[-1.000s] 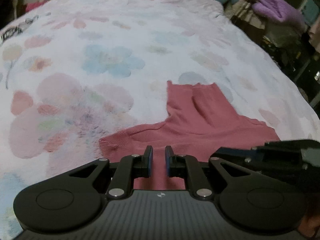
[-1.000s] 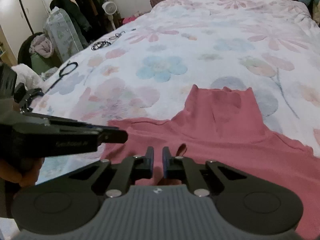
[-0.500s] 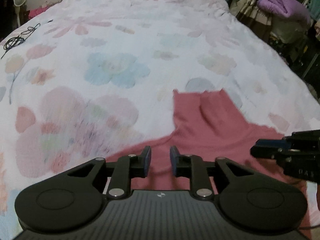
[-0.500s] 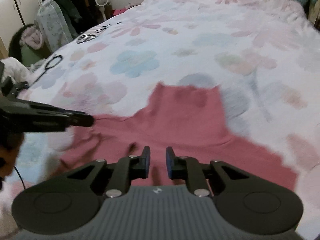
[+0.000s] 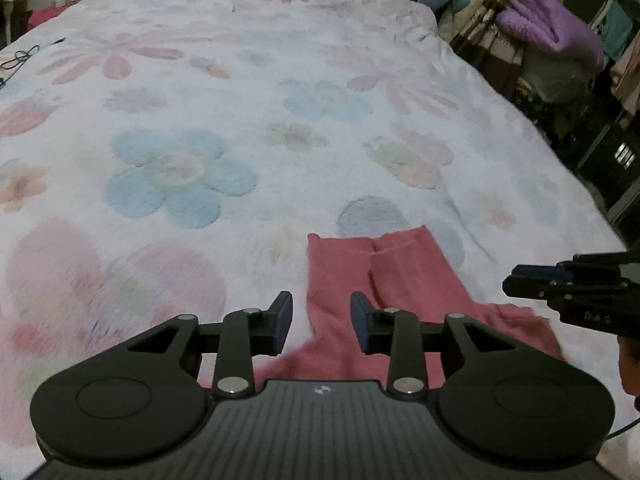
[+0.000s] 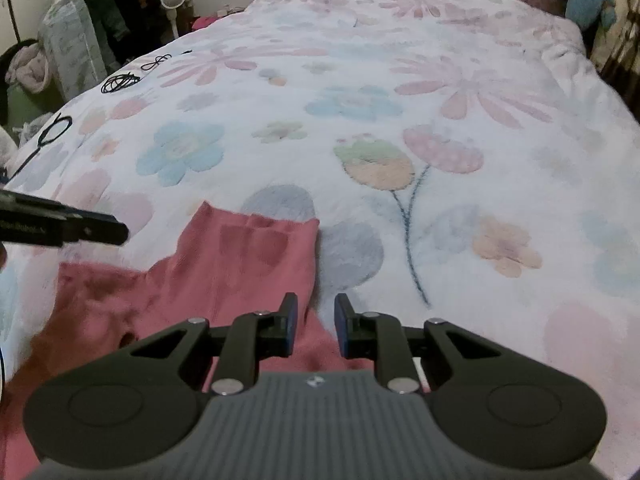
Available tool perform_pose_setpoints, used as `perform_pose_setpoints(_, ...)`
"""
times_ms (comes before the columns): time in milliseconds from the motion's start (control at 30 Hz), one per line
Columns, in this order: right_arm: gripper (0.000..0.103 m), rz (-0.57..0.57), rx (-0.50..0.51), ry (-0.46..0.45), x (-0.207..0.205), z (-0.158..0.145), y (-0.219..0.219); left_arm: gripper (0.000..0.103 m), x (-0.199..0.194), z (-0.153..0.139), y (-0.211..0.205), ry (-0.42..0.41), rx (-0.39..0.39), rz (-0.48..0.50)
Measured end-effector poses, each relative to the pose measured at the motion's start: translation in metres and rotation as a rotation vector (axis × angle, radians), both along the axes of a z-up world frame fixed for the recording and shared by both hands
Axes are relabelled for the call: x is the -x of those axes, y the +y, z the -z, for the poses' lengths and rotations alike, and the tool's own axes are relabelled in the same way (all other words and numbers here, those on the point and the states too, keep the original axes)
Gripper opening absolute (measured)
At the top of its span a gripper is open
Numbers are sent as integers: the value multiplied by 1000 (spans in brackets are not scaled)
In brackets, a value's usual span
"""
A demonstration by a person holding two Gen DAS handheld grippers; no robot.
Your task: Fold small clothes
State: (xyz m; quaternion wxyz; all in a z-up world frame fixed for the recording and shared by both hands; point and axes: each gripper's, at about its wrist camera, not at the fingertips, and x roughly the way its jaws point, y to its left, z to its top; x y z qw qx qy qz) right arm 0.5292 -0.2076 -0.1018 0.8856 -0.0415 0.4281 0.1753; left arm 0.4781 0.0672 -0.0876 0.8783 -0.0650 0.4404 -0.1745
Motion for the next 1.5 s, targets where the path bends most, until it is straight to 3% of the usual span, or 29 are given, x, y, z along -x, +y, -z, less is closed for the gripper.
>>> perform_pose_setpoints(133,28,-22,-23,11,-25,14,13,40,-24,19,-7,21,1,7)
perform_pose_setpoints(433,28,33,-125,55,-85,47,17,40,-61,52,-9,67,77,-25)
perform_pose_setpoints(500,21,40,-151,68,-93,53,15,30,-64,56,-7,70,122,-31)
perform_pose_setpoints(567,0,25,-151,67,-95,55,16,5,-63,54,-4,57,157,-20)
perform_pose_setpoints(633,0,9,-150,63,-94,52,13,5,-58,48,1,40,175,-15)
perform_pose_setpoints(867,0,-67,-136,12,-67,8,-8,4,-28,7,21,-3,217,42)
perform_pose_setpoints(1100,0,-182,-123,14,2,-28,-11,4,30,-19,23,-5,204,142)
perform_pose_setpoints(1200,0,-212,-99,23,34,-24,-12,4,56,-11,20,16,175,161)
perform_pose_setpoints(1367,0,-182,-63,95,76,12,-13,4,86,16,11,80,73,176)
perform_pose_setpoints(1500,4,-144,-76,113,99,22,-19,5,102,16,13,88,11,174)
